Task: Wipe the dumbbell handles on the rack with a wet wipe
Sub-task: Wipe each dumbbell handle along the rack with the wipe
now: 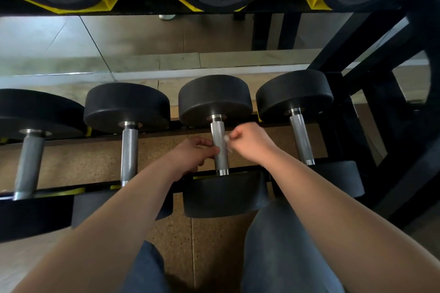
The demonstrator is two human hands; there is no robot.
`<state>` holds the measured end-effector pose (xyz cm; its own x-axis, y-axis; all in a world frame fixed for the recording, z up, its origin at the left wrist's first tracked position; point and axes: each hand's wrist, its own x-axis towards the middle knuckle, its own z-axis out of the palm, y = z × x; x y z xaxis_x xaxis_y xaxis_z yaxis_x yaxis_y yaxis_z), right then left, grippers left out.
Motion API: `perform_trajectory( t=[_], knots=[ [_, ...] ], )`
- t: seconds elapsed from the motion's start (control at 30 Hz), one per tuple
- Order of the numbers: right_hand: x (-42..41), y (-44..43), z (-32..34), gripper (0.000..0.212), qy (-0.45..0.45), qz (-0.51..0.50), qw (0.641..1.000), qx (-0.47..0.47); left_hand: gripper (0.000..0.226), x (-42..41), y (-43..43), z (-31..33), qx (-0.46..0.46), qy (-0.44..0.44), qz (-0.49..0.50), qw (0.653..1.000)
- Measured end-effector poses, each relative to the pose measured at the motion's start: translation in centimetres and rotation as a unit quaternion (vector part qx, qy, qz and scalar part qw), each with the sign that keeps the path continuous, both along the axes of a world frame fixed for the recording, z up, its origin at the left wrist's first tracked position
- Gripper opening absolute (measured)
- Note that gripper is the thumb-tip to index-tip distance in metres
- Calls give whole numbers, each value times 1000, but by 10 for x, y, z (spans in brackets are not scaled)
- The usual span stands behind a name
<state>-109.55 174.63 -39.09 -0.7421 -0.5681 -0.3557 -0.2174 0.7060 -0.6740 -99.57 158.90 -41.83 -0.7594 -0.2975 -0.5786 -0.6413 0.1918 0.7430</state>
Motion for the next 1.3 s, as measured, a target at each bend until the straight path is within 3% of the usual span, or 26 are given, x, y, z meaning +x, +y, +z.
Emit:
perform_trajectory(
  t=[0.07,0.13,0.27,0.33,0.47,0.53,0.63,0.73,0.8,0.93,1.03,1.3],
  knots=[
    [5,6,-1,8,-31,75,991,104,26,0,-1,0,-7,3,-4,1000],
    [7,7,-4,8,-47,83,988,120,28,-1,-1,-2,-15,7,-13,1000],
    [-1,-8,-7,15,-77,-90,991,-57,26,-1,0,-1,-23,10,-20,999],
    [-6,-16,-10,19,-96,-106,986,-83,26,-1,-2,-2,-23,11,-19,999],
    [-6,-5,-20,26,-177,24,981,79,26,-1,-3,-6,-34,22,-28,999],
    [-10,4,-23,30,-195,73,972,107,26,-2,-4,-6,-44,22,-29,998],
    [-12,1,-25,27,-179,55,978,88,27,-3,-5,-4,-27,14,-23,999],
    [-13,-7,-30,25,-194,-106,974,-47,29,-1,-4,-1,-14,8,-17,1000],
    [-15,-8,-28,20,-204,-149,960,-117,30,-1,-4,0,-3,5,-11,1000],
    [-9,6,-10,9,-155,-53,986,-29,28,-1,-5,0,8,1,-9,1000],
    [2,17,-2,15,-153,33,987,19,27,-1,-3,1,8,-6,-11,1000],
    [10,-3,-9,17,-110,1,992,-69,19,4,2,3,8,-14,30,999]
  ],
)
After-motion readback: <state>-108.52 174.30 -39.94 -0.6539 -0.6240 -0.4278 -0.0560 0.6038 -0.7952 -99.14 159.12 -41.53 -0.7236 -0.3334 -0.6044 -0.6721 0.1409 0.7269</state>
